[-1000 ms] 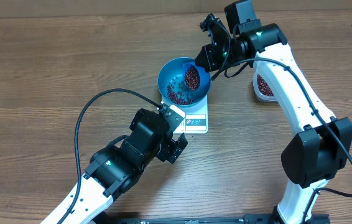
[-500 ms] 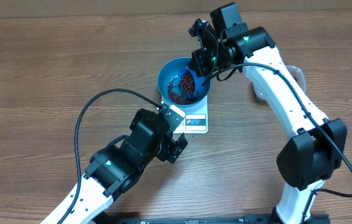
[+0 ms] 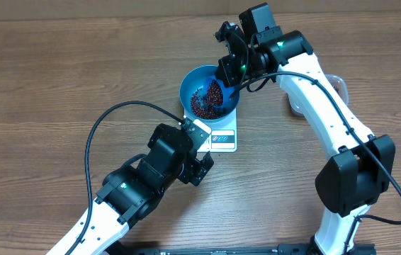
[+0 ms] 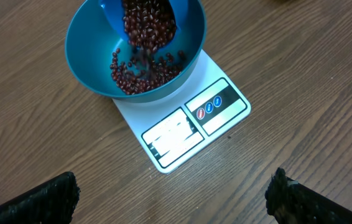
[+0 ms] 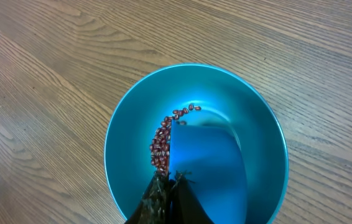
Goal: Scoop item into bowl and weigh 150g on scale
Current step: 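Tip the blue cup with the right gripper to pour beans into bowl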
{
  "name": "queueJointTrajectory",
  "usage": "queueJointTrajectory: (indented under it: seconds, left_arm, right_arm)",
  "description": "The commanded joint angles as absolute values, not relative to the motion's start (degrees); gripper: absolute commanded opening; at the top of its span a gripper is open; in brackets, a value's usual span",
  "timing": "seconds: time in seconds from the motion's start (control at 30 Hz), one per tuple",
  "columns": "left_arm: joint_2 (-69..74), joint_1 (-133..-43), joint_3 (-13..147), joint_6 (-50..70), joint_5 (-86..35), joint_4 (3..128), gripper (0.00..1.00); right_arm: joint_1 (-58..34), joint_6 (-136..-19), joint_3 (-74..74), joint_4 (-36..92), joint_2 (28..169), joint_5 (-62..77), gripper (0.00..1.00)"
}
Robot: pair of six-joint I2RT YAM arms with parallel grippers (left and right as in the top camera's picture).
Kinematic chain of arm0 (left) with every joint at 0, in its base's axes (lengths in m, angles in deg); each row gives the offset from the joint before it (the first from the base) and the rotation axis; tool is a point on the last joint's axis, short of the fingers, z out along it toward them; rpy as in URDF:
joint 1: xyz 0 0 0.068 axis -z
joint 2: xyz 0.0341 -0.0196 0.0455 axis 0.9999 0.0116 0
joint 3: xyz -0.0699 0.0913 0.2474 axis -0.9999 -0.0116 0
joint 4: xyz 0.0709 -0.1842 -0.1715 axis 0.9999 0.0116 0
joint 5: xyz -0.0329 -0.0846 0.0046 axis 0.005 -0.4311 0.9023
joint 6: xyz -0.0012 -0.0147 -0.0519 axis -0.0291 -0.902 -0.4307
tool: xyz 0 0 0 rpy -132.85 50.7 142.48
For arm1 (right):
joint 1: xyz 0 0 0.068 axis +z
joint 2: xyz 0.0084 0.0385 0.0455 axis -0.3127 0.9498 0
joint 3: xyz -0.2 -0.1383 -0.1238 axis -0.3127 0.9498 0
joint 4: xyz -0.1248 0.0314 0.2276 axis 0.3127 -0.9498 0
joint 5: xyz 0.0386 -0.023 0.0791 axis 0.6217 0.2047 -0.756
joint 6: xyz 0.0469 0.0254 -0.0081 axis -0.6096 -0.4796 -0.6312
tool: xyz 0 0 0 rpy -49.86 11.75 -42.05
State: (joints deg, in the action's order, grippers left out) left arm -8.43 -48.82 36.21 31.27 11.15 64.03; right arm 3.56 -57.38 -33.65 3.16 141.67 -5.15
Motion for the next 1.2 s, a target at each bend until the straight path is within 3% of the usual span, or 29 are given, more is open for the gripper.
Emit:
queueJointTrajectory:
  seconds: [0.0, 1.17]
  left_arm:
    - [-8.16, -48.91, 35.91, 30.53, 11.85, 63.85, 0.99]
    - [-8.16, -48.91, 35.91, 30.53, 11.85, 63.85, 1.00]
  right_arm:
    - [3.84, -57.58, -35.44, 4.02, 139.37, -4.86, 0.04]
    - [7.73, -57.56, -35.44, 4.87, 136.18, 5.39, 0.04]
